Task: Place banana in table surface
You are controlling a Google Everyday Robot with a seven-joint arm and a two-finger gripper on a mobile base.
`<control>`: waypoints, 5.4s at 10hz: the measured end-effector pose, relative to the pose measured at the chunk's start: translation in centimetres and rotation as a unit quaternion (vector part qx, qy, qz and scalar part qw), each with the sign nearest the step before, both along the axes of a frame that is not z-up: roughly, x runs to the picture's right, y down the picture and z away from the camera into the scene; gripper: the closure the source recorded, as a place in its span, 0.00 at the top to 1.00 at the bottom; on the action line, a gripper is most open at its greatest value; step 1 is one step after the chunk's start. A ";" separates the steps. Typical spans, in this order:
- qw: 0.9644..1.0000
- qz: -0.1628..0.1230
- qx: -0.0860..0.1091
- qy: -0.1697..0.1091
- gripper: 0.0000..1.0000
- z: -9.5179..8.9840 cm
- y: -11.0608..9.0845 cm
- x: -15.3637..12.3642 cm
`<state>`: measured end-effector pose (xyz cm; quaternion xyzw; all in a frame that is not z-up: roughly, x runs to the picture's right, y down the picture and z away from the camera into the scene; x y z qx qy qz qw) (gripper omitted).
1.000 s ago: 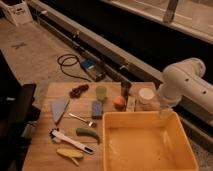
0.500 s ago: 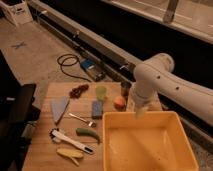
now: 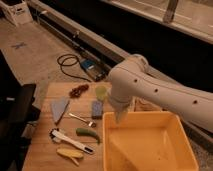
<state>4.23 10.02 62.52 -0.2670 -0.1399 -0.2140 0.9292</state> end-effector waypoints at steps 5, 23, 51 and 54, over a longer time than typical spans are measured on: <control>1.000 -0.015 0.009 0.005 0.65 -0.3 -0.6 -0.2; 0.990 -0.087 -0.075 -0.078 0.65 5.1 10.0 -17.2; 0.972 -0.015 -0.084 -0.217 0.00 5.8 15.0 -22.9; 0.972 -0.025 -0.060 -0.225 0.00 4.3 12.4 -23.4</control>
